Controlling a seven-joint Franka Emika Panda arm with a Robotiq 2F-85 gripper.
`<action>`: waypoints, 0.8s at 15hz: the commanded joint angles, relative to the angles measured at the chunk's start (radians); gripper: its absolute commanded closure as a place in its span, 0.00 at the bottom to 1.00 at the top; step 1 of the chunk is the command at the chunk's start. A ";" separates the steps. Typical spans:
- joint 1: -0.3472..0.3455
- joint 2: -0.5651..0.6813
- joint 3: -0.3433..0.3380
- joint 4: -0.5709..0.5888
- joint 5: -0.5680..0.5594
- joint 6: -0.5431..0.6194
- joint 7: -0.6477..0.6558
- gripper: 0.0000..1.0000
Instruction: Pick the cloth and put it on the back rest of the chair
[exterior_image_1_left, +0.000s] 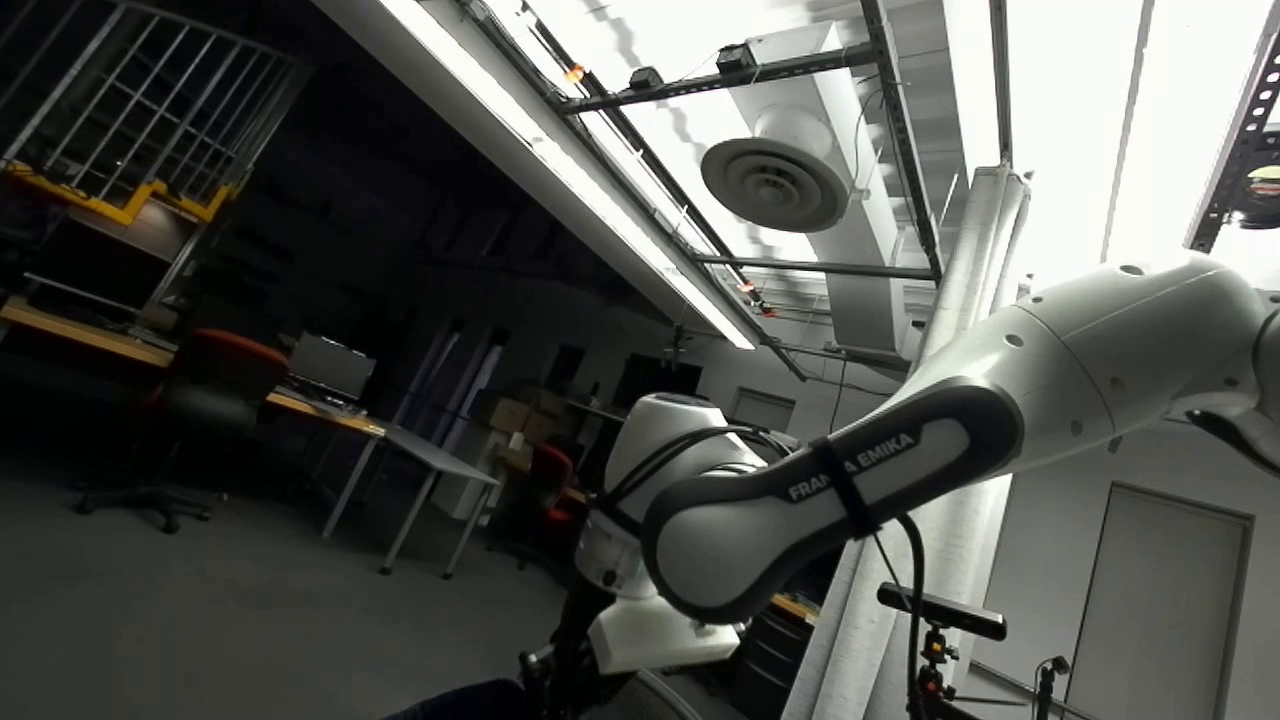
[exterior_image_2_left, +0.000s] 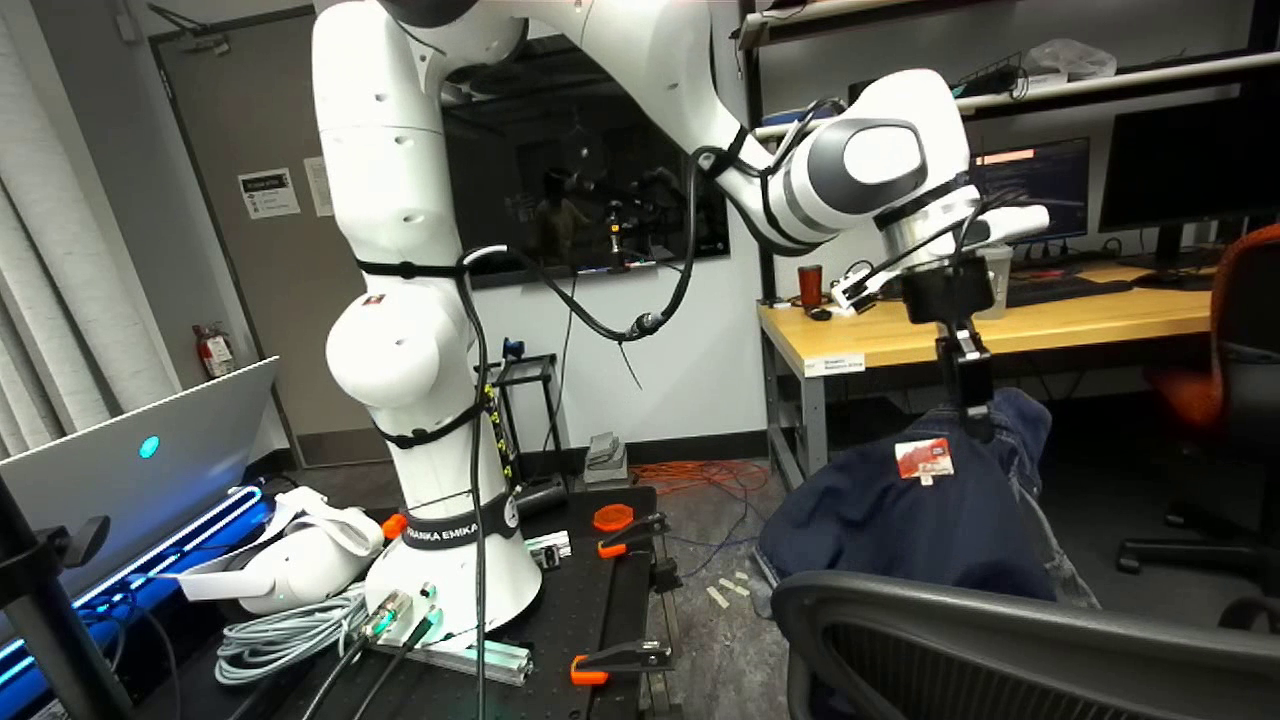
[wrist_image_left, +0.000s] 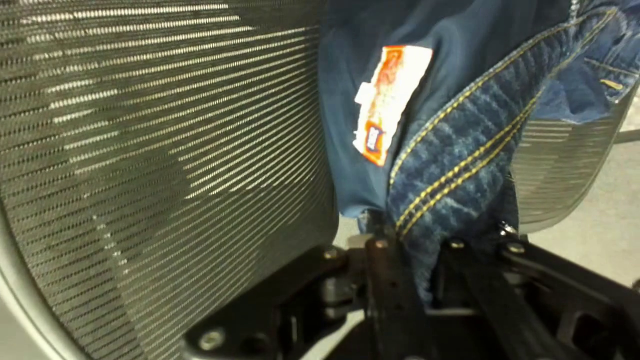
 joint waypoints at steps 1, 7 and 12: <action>-0.070 -0.048 0.066 0.085 -0.010 -0.083 0.000 0.98; -0.132 -0.039 0.100 0.242 0.010 -0.175 -0.008 0.98; -0.162 -0.040 0.106 0.386 0.043 -0.276 -0.018 0.98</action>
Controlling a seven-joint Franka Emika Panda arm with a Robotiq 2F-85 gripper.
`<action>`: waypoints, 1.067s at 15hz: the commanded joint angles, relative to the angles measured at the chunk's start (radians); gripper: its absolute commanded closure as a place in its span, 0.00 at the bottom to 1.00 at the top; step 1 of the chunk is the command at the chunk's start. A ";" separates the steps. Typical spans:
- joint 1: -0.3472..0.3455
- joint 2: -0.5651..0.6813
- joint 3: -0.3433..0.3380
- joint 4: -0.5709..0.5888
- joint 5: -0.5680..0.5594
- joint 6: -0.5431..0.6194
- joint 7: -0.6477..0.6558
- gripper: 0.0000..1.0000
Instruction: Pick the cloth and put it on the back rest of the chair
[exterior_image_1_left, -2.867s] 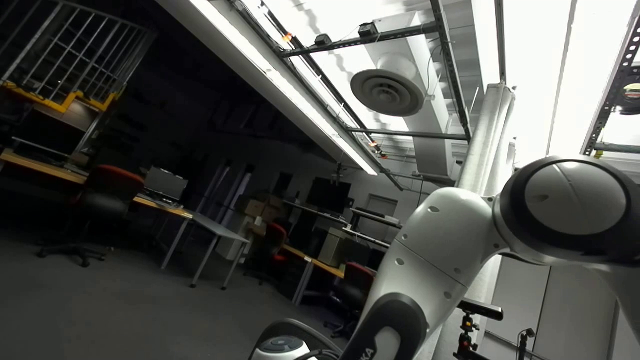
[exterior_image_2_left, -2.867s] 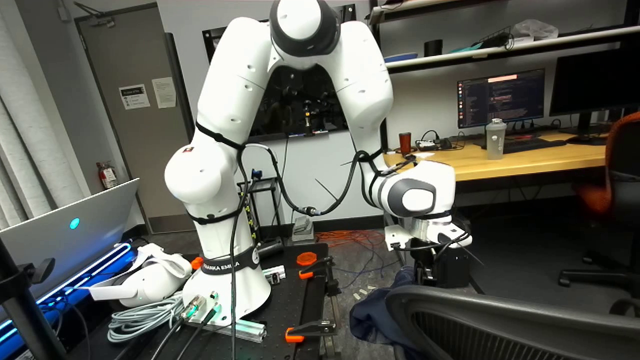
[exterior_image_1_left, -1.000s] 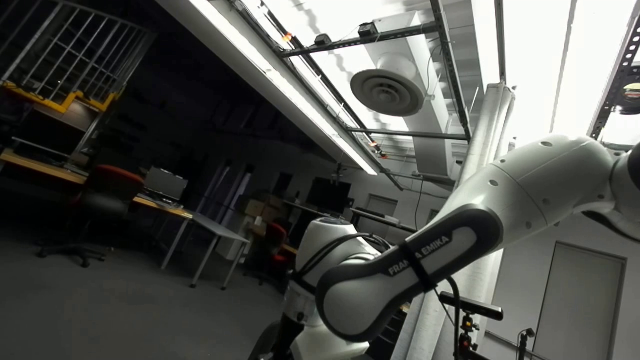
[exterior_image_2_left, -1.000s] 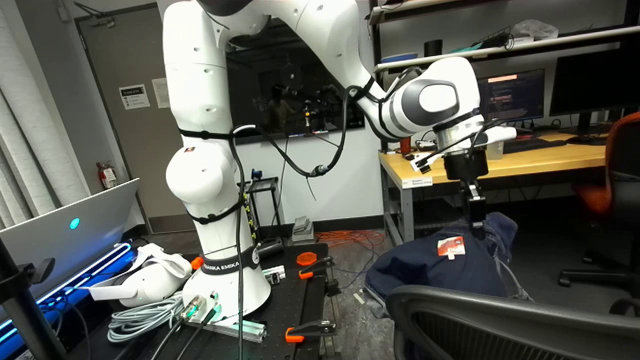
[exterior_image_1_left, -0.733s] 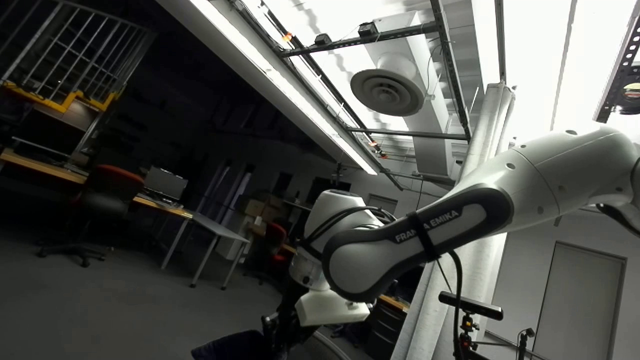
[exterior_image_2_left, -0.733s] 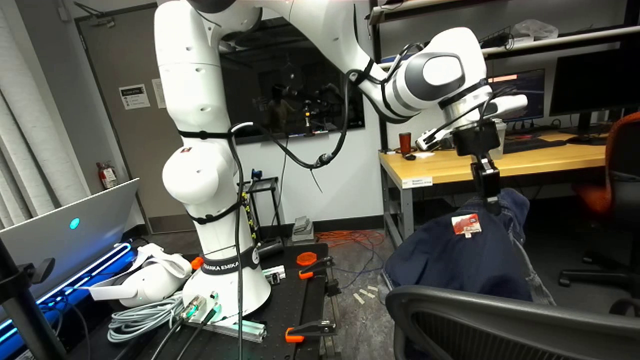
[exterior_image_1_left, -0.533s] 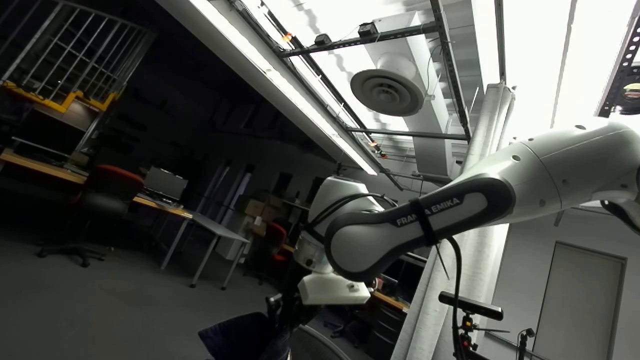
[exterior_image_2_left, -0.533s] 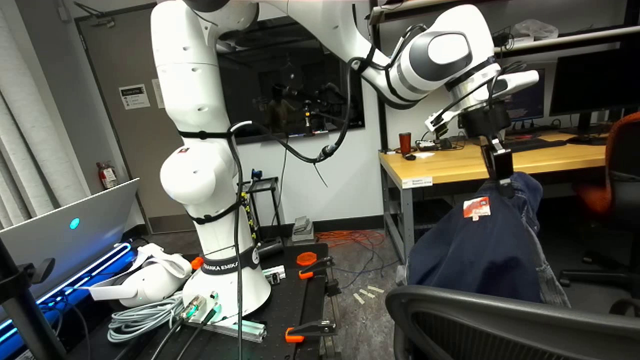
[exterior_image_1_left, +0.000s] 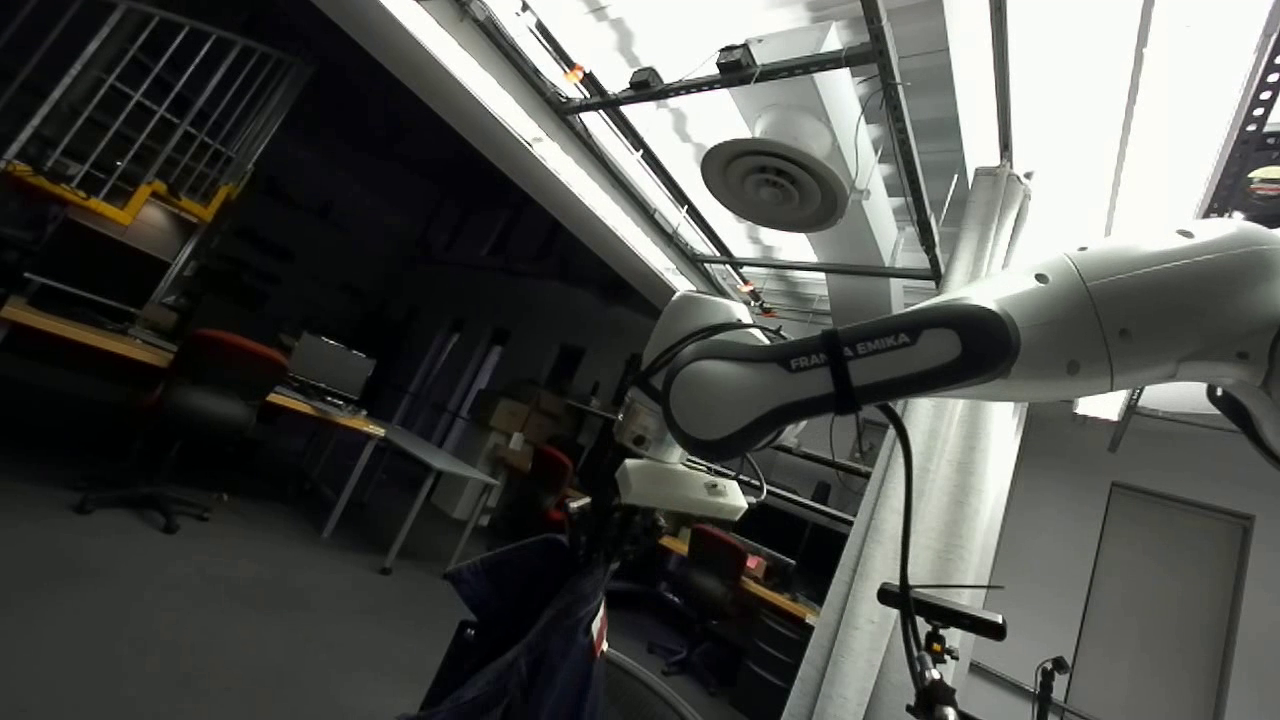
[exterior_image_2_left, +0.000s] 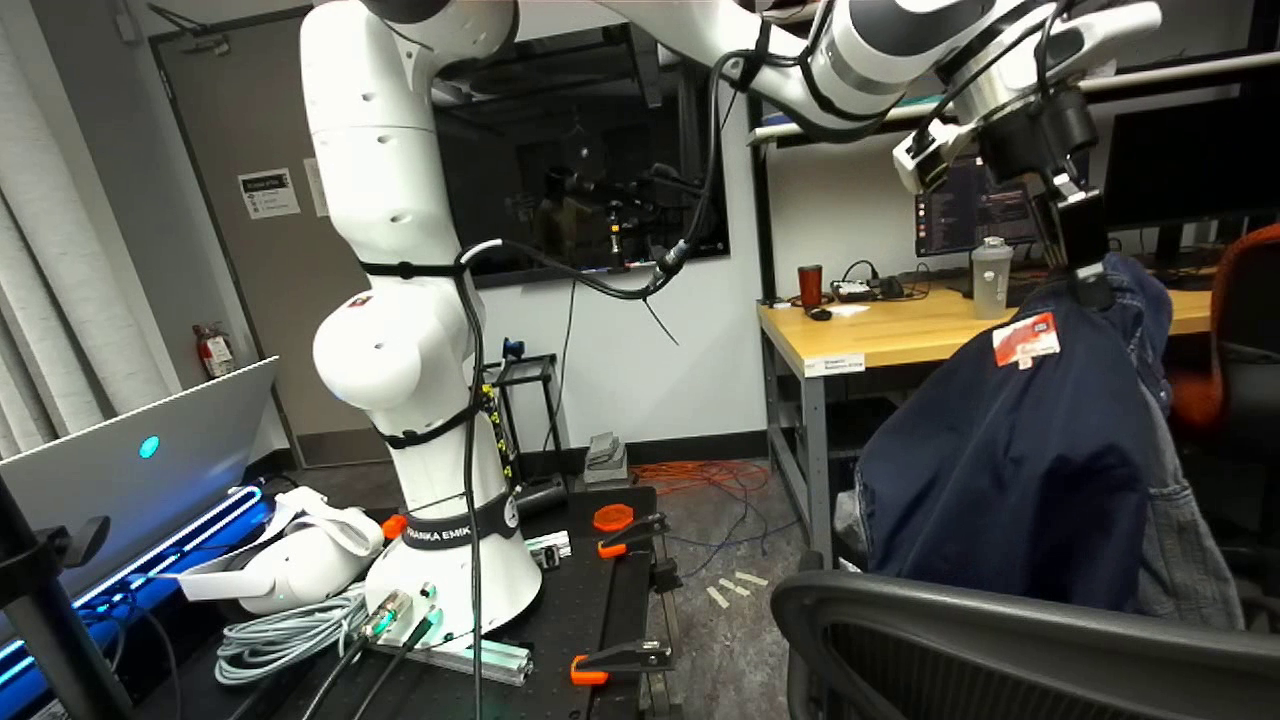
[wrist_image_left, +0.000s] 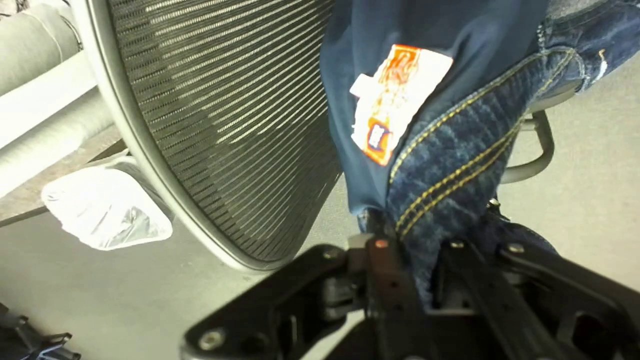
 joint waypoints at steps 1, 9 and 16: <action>-0.034 -0.008 0.021 0.137 0.028 -0.099 -0.016 0.98; -0.076 -0.025 0.008 0.272 0.032 -0.168 -0.006 0.98; -0.162 -0.051 -0.032 0.353 0.089 -0.194 -0.024 0.98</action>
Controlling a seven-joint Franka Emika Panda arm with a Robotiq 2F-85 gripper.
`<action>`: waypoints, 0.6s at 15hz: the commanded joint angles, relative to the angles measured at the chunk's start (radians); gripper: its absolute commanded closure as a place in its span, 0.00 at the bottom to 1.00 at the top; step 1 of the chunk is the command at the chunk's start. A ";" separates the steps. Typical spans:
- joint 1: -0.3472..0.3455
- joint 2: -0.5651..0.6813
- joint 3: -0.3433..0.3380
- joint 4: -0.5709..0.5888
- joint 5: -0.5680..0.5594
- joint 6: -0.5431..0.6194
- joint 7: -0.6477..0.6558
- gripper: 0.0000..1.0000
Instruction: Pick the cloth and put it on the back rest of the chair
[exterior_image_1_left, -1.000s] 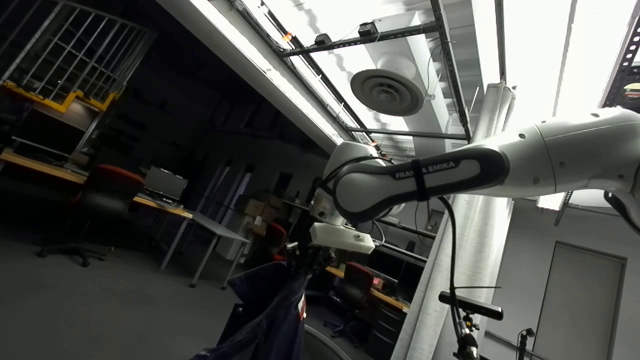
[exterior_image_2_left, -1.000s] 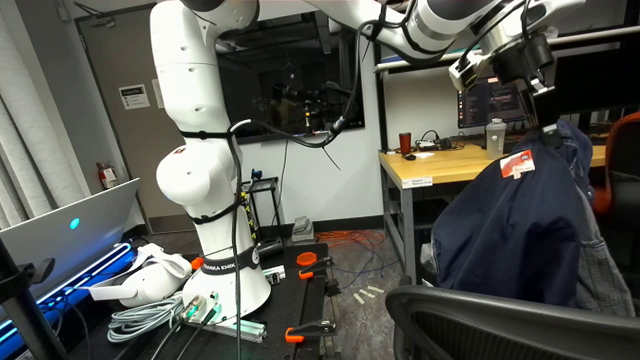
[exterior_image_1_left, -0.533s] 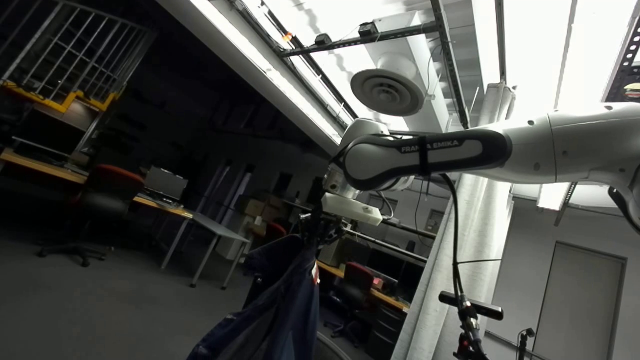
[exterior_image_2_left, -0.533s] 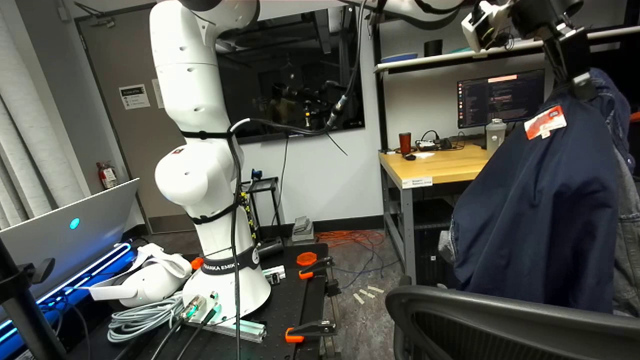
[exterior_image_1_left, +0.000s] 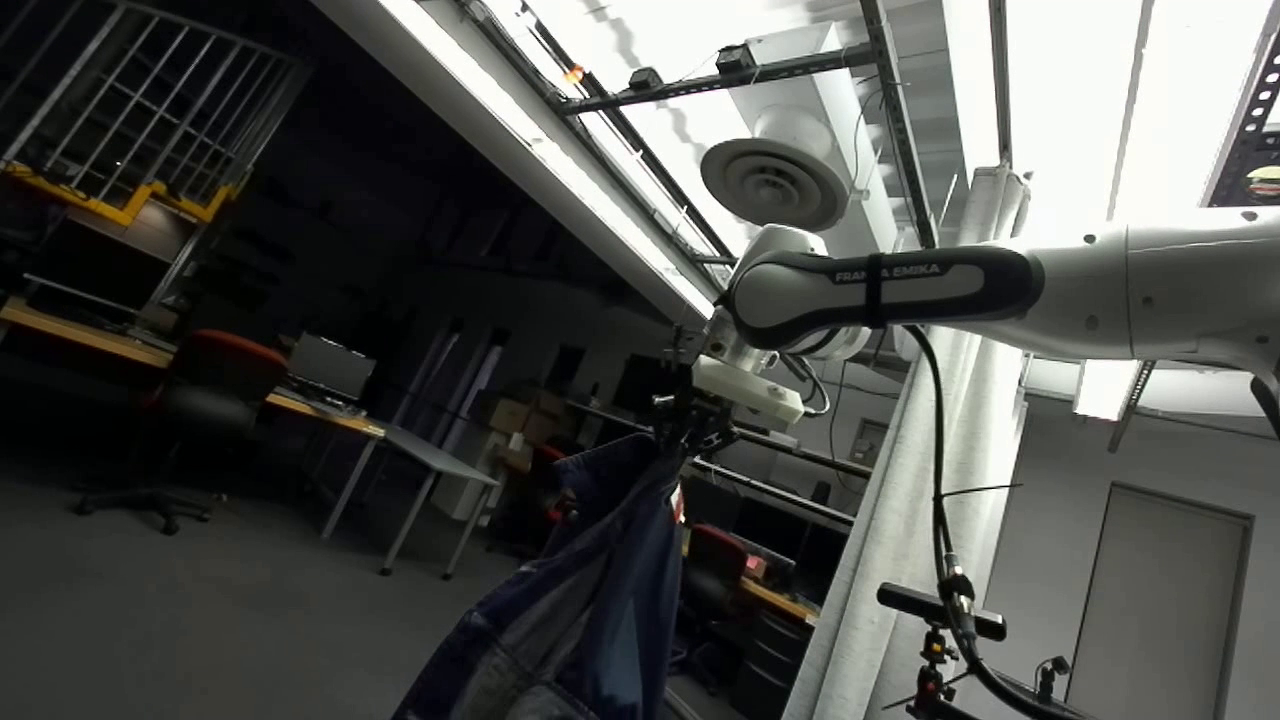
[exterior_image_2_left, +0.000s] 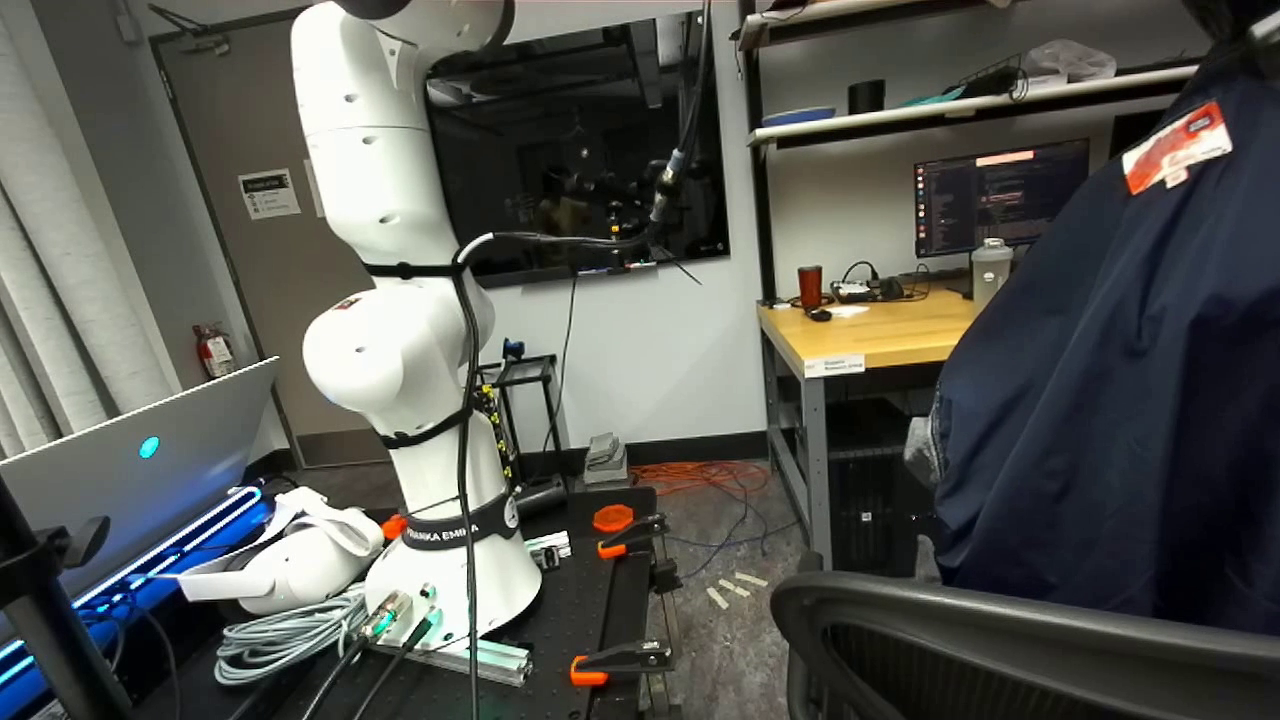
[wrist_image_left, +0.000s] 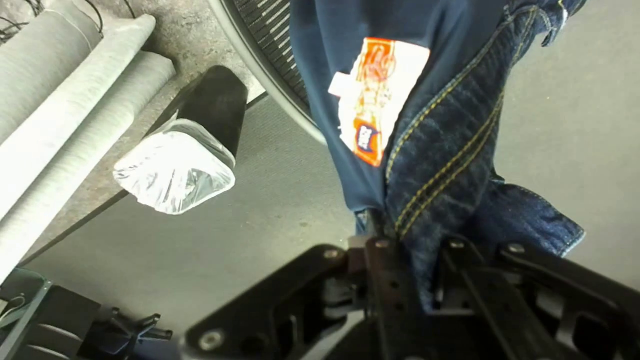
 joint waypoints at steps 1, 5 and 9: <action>-0.045 -0.022 -0.020 0.083 0.042 -0.050 -0.026 0.98; -0.089 -0.029 -0.050 0.123 0.076 -0.068 -0.027 0.98; -0.123 -0.029 -0.076 0.174 0.102 -0.099 -0.021 0.98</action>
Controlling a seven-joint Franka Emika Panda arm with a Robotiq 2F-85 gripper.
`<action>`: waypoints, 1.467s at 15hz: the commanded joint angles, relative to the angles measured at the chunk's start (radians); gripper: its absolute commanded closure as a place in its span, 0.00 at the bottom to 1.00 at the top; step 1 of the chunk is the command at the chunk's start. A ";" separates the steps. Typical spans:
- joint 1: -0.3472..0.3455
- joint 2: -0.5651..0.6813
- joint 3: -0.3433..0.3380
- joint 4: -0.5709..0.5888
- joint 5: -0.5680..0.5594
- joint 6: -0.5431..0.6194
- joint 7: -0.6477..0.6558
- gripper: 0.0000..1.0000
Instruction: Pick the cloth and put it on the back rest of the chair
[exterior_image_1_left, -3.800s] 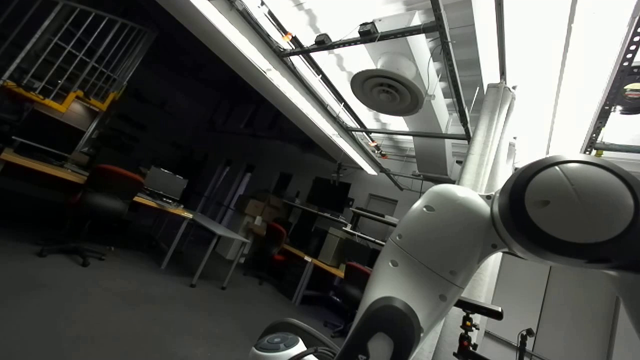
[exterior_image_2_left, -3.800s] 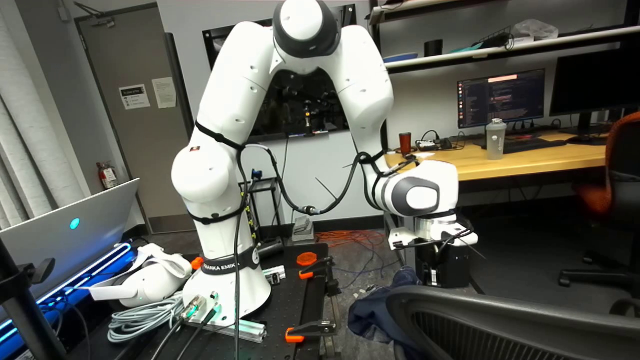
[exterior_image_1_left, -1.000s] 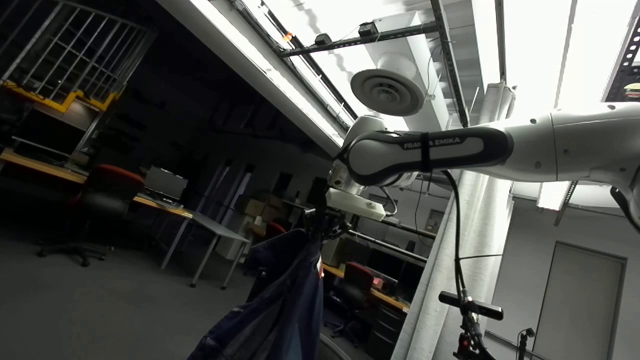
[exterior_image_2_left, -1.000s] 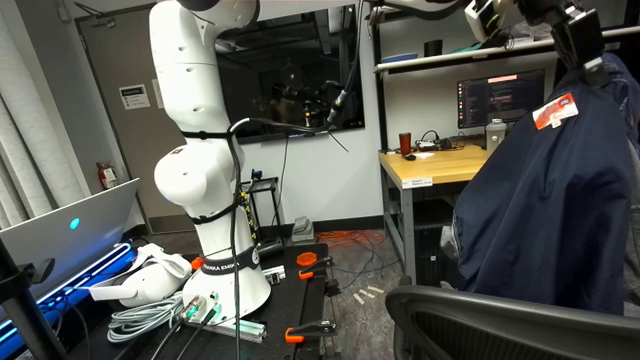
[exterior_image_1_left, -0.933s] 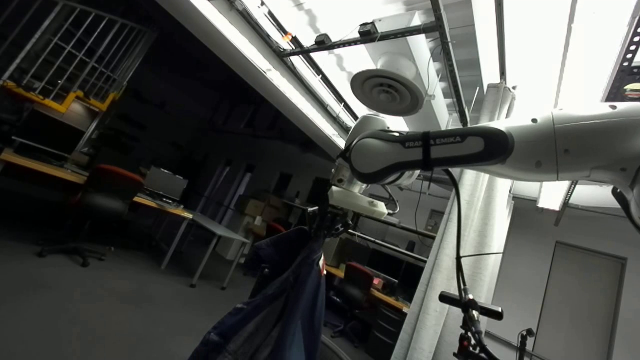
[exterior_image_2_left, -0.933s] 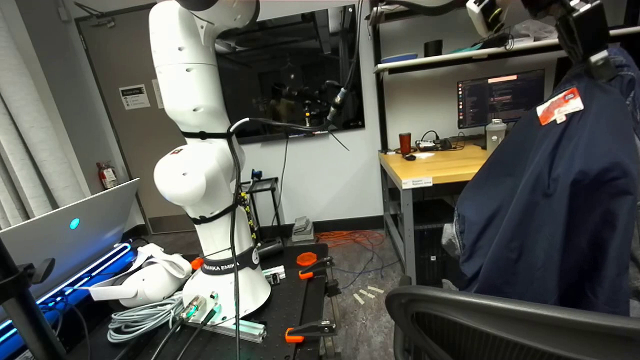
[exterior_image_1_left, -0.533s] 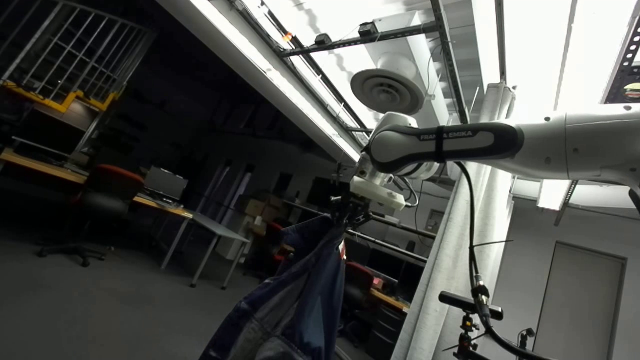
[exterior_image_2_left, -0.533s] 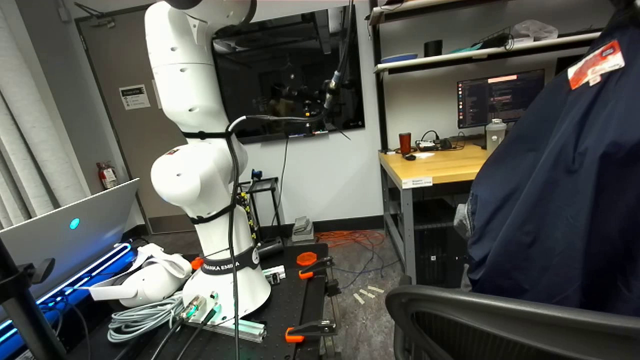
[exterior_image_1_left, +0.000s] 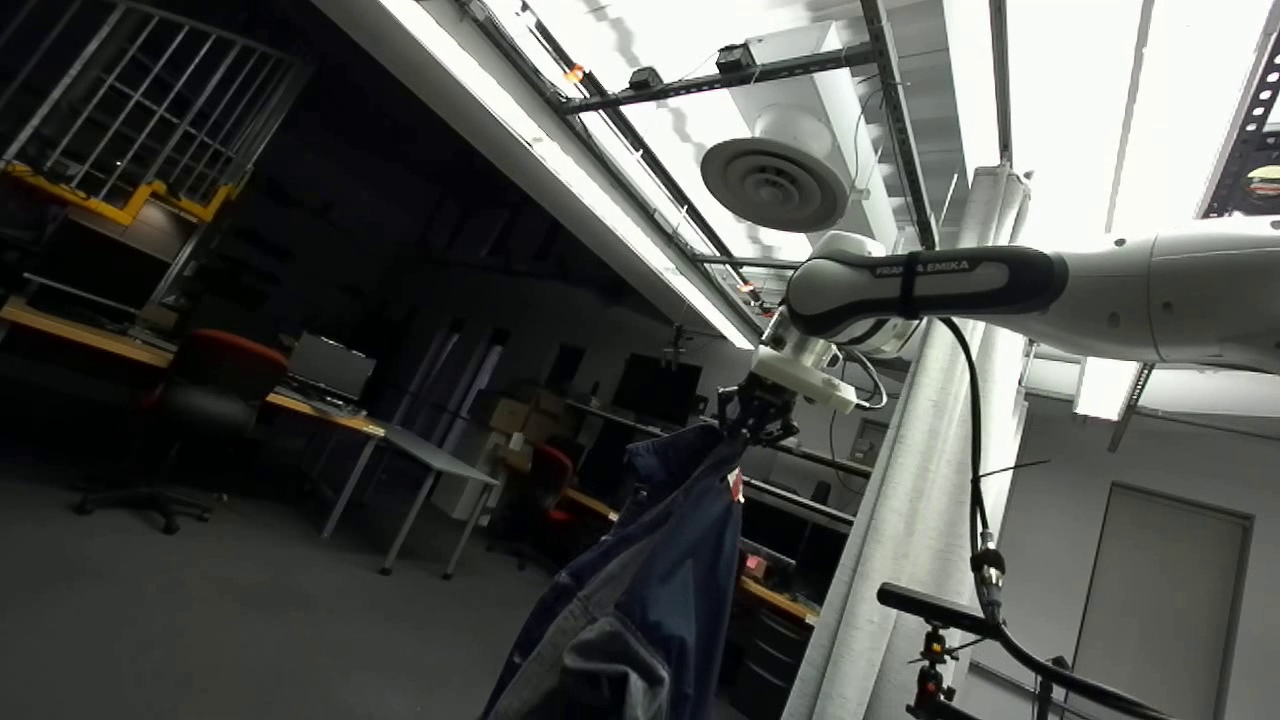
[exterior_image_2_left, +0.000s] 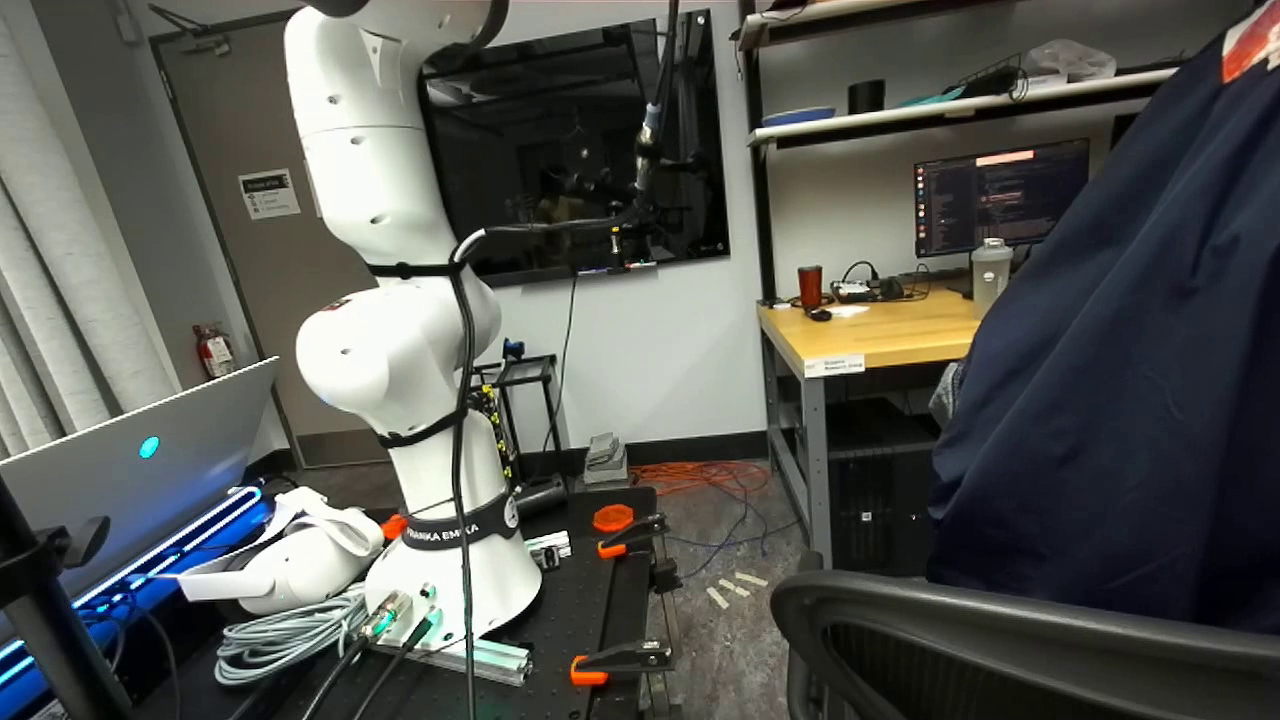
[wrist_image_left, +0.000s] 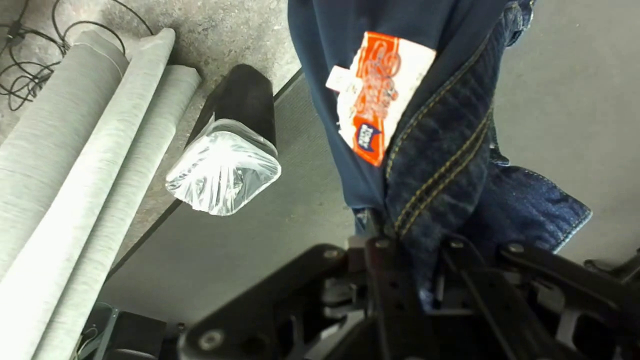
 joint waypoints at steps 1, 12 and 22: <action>-0.028 -0.009 -0.017 0.098 0.028 -0.061 -0.014 0.98; -0.089 -0.027 -0.067 0.252 0.067 -0.145 -0.024 0.98; -0.235 0.130 -0.203 0.352 0.268 -0.147 -0.089 0.98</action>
